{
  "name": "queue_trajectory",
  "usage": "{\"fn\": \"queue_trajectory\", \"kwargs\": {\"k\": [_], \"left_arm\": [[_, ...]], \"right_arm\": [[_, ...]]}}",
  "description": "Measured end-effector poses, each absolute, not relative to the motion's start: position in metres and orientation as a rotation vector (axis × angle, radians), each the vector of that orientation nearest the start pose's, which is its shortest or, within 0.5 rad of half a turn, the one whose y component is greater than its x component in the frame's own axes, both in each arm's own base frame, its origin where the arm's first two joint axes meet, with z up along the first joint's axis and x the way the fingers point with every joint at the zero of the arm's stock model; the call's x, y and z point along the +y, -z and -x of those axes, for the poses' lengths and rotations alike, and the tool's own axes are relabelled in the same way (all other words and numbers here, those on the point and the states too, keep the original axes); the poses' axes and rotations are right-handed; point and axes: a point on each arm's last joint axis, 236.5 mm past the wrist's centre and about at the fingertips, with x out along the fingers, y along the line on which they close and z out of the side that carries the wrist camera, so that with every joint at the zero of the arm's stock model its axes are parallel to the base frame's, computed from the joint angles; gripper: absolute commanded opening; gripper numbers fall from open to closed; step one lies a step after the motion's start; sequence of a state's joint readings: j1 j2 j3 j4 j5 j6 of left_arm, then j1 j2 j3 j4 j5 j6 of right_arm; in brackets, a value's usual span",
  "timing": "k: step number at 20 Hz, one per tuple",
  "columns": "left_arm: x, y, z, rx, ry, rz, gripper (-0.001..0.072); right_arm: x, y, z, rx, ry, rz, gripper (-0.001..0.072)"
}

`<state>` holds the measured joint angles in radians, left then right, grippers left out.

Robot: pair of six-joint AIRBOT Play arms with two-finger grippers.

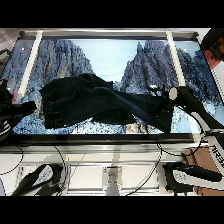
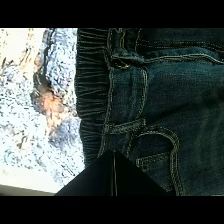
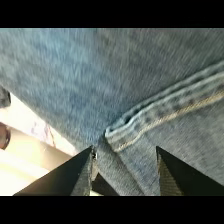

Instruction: Fold the clothes and pants, and hang the long-sleeved shirts on hangers.

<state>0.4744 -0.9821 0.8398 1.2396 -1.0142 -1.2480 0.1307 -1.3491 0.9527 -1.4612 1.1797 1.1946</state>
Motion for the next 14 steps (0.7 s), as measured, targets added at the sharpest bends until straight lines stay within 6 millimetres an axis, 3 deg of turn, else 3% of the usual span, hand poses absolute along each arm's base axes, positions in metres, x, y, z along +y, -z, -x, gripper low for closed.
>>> {"fn": "queue_trajectory", "kwargs": {"k": [3, 7, 8, 9, 12, 13, 14], "left_arm": [[0.093, -0.018, -0.323, 1.058, -0.097, 0.288, 0.0015], [0.092, -0.018, -0.323, 1.059, -0.097, 0.288, 0.0015], [0.092, -0.018, -0.323, 1.058, -0.097, 0.288, 0.0015], [0.093, -0.018, -0.323, 1.058, -0.097, 0.288, 0.0015], [0.092, -0.018, -0.323, 1.058, -0.097, 0.289, 0.0015], [0.091, -0.018, -0.324, 1.056, -0.094, 0.294, 0.0015], [0.090, -0.019, -0.325, 1.052, -0.090, 0.301, 0.0015]], "right_arm": [[0.062, 0.092, -0.292, 1.570, -0.445, 0.284, 0.0438], [0.062, 0.098, -0.299, 1.536, -0.406, 0.259, 0.0428], [0.062, 0.099, -0.302, 1.524, -0.395, 0.250, 0.0334], [0.062, 0.099, -0.304, 1.513, -0.386, 0.244, 0.0293], [0.062, 0.100, -0.308, 1.499, -0.372, 0.233, 0.0320], [0.063, 0.100, -0.308, 1.499, -0.369, 0.228, 0.0277], [0.063, 0.100, -0.308, 1.499, -0.364, 0.220, 0.0140]]}}
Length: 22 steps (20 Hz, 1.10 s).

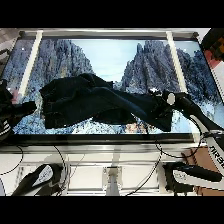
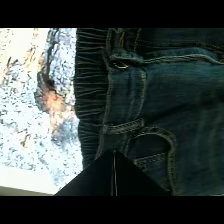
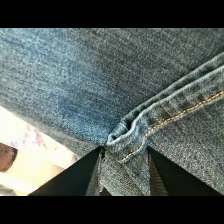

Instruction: Fold the clothes and pants, and hang the long-sleeved shirts on hangers.

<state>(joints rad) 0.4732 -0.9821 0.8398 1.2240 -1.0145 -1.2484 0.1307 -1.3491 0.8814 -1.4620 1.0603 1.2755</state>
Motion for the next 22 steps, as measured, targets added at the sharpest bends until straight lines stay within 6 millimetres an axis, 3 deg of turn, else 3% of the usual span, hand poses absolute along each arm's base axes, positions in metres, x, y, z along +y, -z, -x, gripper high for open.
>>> {"fn": "queue_trajectory", "kwargs": {"k": [1, 6, 10, 11, 12, 14, 16, 17, 19, 22], "left_arm": [[0.086, -0.020, -0.326, 1.047, -0.081, 0.312, 0.0015], [0.068, -0.022, -0.332, 1.040, -0.024, 0.304, 0.0015], [0.058, -0.023, -0.335, 1.041, 0.009, 0.286, 0.0016], [0.057, -0.023, -0.335, 1.041, 0.014, 0.282, 0.0015], [0.056, -0.023, -0.335, 1.041, 0.017, 0.281, 0.0015], [0.054, -0.023, -0.335, 1.041, 0.022, 0.280, 0.0015], [0.052, -0.023, -0.336, 1.041, 0.028, 0.276, 0.0016], [0.048, -0.024, -0.337, 1.039, 0.038, 0.279, 0.0016], [0.032, -0.027, -0.341, 1.028, 0.081, 0.297, 0.0015], [-0.007, -0.036, -0.348, 1.011, 0.202, 0.263, 0.0014]], "right_arm": [[0.064, 0.098, -0.310, 1.495, -0.356, 0.205, 0.0010], [0.067, 0.086, -0.324, 1.463, -0.326, 0.172, 0.0007], [0.070, 0.060, -0.347, 1.389, -0.294, 0.138, 0.0010], [0.071, 0.053, -0.352, 1.370, -0.289, 0.134, 0.0033], [0.071, 0.049, -0.356, 1.357, -0.286, 0.132, 0.0106], [0.071, 0.042, -0.360, 1.344, -0.279, 0.124, 0.0400], [0.072, 0.038, -0.361, 1.345, -0.270, 0.107, 0.0399], [0.074, 0.035, -0.364, 1.336, -0.263, 0.091, 0.0360], [0.081, 0.022, -0.374, 1.300, -0.261, 0.044, 0.0039], [0.098, -0.018, -0.401, 1.195, -0.286, -0.031, 0.0008]]}}
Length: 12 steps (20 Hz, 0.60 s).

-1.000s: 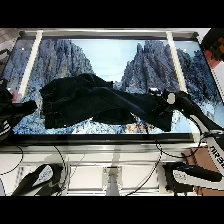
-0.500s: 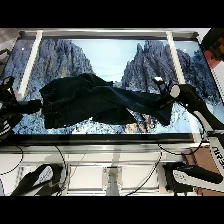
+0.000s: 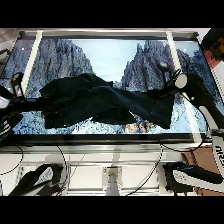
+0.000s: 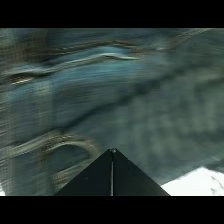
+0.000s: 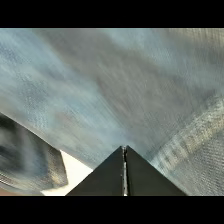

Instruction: Fold the clothes and pants, and hang the long-sleeved shirts on hangers.

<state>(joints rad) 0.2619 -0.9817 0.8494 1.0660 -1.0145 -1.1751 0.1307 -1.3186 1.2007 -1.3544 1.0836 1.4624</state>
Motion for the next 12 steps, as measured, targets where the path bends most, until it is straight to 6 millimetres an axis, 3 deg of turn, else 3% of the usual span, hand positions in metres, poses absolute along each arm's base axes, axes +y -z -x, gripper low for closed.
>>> {"fn": "queue_trajectory", "kwargs": {"k": [3, 5, 8, 12], "left_arm": [[-0.053, -0.040, -0.346, 1.012, 0.333, 0.199, 0.0015], [-0.080, -0.040, -0.341, 1.019, 0.406, 0.155, 0.0015], [-0.108, -0.041, -0.334, 1.025, 0.484, 0.107, 0.0016], [-0.123, -0.041, -0.329, 1.028, 0.526, 0.087, 0.0015]], "right_arm": [[0.110, -0.063, -0.425, 1.085, -0.311, -0.074, 0.0008], [0.114, -0.082, -0.432, 1.043, -0.322, -0.086, 0.0009], [0.117, -0.095, -0.436, 1.021, -0.332, -0.095, 0.0009], [0.120, -0.101, -0.437, 1.011, -0.340, -0.104, 0.0009]]}}
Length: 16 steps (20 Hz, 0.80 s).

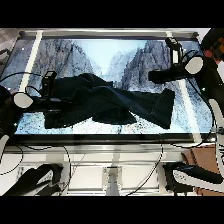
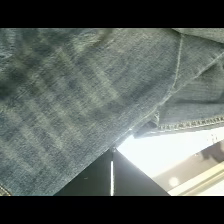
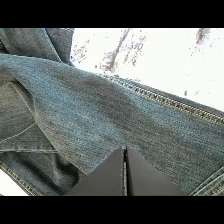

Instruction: Fold the clothes and pants, and hang the long-sleeved shirts on hangers.

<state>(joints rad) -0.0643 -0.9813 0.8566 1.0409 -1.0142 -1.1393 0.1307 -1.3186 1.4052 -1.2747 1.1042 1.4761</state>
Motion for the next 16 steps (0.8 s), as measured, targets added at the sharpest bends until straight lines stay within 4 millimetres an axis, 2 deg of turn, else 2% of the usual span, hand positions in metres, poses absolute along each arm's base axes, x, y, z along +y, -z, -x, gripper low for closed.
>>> {"fn": "queue_trajectory", "kwargs": {"k": [16], "left_arm": [[-0.1290, -0.0417, -0.3268, 1.027, 0.544, 0.082, 0.0016]], "right_arm": [[0.1207, -0.1028, -0.4372, 1.008, -0.343, -0.109, 0.0009]]}}
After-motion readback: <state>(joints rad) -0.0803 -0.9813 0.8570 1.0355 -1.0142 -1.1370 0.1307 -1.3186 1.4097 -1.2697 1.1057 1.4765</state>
